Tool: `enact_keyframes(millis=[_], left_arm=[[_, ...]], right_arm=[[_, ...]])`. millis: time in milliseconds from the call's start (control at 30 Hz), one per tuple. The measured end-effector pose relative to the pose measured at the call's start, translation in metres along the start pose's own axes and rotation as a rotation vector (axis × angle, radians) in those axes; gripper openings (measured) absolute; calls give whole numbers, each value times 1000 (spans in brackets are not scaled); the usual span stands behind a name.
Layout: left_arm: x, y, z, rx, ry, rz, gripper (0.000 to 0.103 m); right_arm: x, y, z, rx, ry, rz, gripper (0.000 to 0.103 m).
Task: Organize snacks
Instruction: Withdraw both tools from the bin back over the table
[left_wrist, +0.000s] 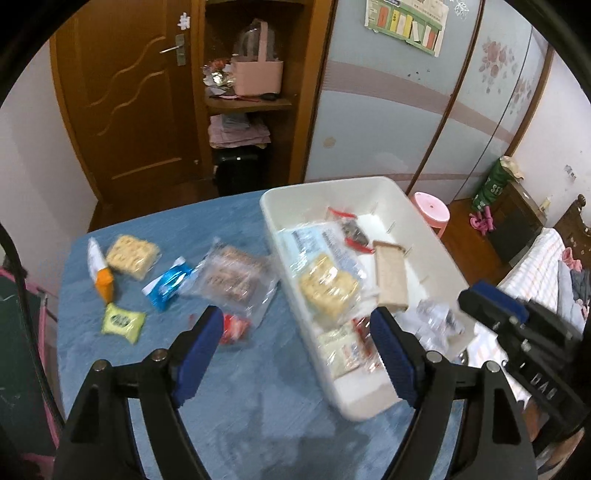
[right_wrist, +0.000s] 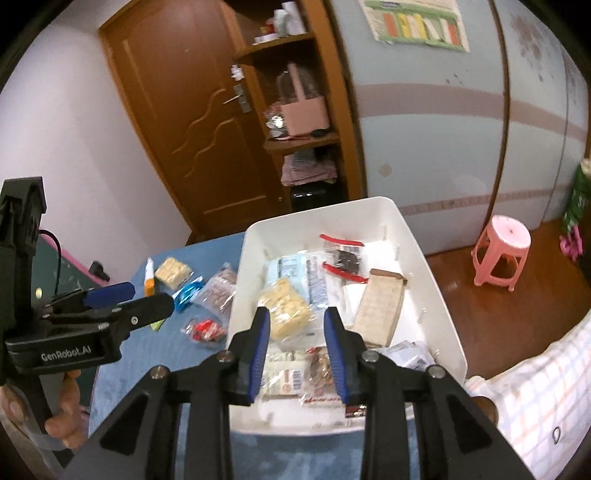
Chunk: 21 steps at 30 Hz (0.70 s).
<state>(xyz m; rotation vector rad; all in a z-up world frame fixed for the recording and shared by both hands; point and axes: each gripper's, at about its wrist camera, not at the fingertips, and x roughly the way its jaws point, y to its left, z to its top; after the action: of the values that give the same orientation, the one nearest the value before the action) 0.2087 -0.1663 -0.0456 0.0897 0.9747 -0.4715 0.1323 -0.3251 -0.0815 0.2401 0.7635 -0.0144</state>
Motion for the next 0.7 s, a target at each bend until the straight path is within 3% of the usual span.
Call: enact_keyframes(millis=[367, 533, 700], left_arm=[[-54, 92, -43, -59, -31, 112, 80], [-71, 144, -41, -109, -19, 188, 80], [-84, 190, -30, -141, -32, 278, 80]], right_arm=[[-14, 65, -13, -148, 10, 28, 31], [-10, 95, -9, -193, 25, 50, 31], [2, 120, 17, -191, 71, 90, 31]])
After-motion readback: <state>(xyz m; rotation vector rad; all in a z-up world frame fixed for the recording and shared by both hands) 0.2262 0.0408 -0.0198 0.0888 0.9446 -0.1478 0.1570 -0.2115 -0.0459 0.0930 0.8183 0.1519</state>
